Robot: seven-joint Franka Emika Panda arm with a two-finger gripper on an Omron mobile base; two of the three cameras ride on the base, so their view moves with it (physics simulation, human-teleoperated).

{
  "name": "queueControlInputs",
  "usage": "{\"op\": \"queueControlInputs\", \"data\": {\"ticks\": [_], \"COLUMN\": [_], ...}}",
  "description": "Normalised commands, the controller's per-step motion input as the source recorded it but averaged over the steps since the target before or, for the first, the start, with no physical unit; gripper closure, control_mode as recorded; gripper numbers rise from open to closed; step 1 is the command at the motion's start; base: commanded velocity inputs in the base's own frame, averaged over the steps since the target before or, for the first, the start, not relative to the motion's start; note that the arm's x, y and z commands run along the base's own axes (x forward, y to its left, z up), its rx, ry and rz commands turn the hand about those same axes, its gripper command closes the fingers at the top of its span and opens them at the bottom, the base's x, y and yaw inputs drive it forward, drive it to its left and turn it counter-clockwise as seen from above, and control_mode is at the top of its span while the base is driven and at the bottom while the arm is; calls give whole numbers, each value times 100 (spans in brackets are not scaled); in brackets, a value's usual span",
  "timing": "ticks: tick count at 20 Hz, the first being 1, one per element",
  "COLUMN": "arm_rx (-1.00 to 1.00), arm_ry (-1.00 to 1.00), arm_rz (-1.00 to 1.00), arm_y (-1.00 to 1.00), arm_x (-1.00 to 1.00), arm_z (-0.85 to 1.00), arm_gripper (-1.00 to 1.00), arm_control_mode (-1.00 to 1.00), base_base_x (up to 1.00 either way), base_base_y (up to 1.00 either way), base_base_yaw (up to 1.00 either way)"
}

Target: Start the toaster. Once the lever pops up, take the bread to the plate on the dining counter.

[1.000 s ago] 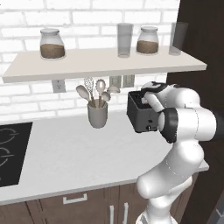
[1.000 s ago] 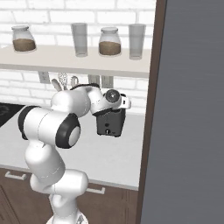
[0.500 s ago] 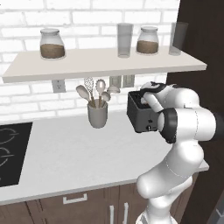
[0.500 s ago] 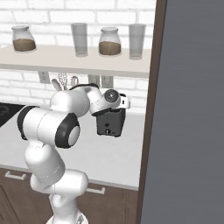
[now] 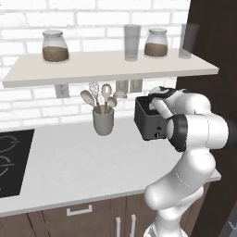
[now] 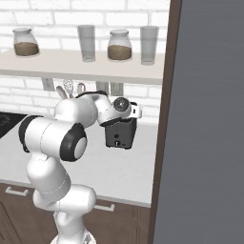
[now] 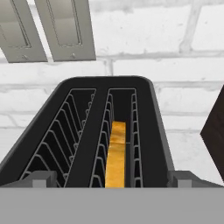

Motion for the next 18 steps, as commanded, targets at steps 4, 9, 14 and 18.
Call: {"op": "queueControlInputs", "data": {"ticks": [4, 9, 14, 18], "arm_rx": [0, 0, 0, 0], "arm_ry": [0, 0, 0, 0], "arm_rz": [0, 0, 0, 0], "arm_y": [0, 0, 0, 0], "arm_x": [0, 0, 0, 0], "arm_z": [0, 0, 0, 0], "arm_gripper": [-100, -100, -100, -100], "arm_control_mode": [-100, -100, -100, -100], "base_base_x": [0, 0, 0, 0], "base_base_y": [0, 0, 0, 0], "base_base_yaw": [0, 0, 0, 0]}}
